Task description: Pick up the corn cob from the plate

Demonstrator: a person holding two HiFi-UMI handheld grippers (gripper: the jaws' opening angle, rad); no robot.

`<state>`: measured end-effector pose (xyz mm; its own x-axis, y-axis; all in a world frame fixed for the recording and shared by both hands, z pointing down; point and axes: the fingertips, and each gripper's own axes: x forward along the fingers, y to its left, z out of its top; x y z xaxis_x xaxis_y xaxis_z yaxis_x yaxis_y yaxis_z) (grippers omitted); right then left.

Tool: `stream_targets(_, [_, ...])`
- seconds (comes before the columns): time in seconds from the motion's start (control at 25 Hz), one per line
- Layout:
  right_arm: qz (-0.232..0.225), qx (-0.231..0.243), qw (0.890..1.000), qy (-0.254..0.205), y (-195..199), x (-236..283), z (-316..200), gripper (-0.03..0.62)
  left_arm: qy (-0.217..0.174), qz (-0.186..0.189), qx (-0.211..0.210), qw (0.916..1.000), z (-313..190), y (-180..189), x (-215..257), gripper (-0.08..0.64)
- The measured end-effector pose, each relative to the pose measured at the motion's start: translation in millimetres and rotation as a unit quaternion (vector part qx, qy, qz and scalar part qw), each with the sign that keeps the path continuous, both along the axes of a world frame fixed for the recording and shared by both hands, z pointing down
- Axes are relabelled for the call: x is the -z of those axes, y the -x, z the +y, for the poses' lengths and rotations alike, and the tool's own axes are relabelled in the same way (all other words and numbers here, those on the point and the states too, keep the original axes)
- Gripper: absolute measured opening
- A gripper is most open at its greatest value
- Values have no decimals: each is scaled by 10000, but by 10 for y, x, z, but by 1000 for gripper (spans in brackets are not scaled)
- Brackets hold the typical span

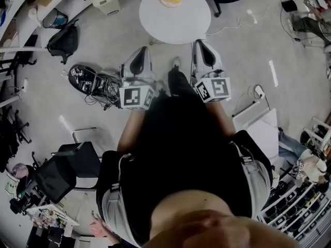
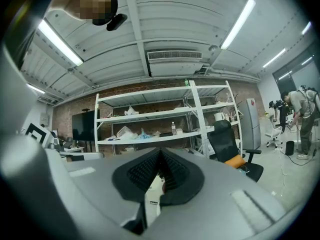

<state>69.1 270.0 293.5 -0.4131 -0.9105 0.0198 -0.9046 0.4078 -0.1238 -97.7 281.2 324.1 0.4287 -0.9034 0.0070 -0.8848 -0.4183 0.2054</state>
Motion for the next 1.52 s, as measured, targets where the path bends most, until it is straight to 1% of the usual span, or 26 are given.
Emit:
stream_targets(0.24, [-26,61,10000,25,-124,-27,-346,8,36,-22,45,10000,-331,-144,8,0])
stream_targets(0.52, [-68,87,9999,72,-321,-44,-880,8,112,-26,111,9999,-855,-333,11,0])
stream_targets(0.92, [-71,210,9996,173,-616,-109,-1472,8,65,-129,1,9999,-1513,-721,29,0])
stream_targets(1.16, [-116,332,9991,224,-740,-142,-1759,8,122,-198,91,9997,-1792,-897,34,0])
stream_targets(1.36, [-154,481,9985,232,-838,-171,-1938,8,285,-85,287,9991,-1963,-1000,-6,0])
stream_targets(1.52, [-180,657,9975,193,-858,-161,-2073,8,232,-174,384,9988,-2050,-1054,12,0])
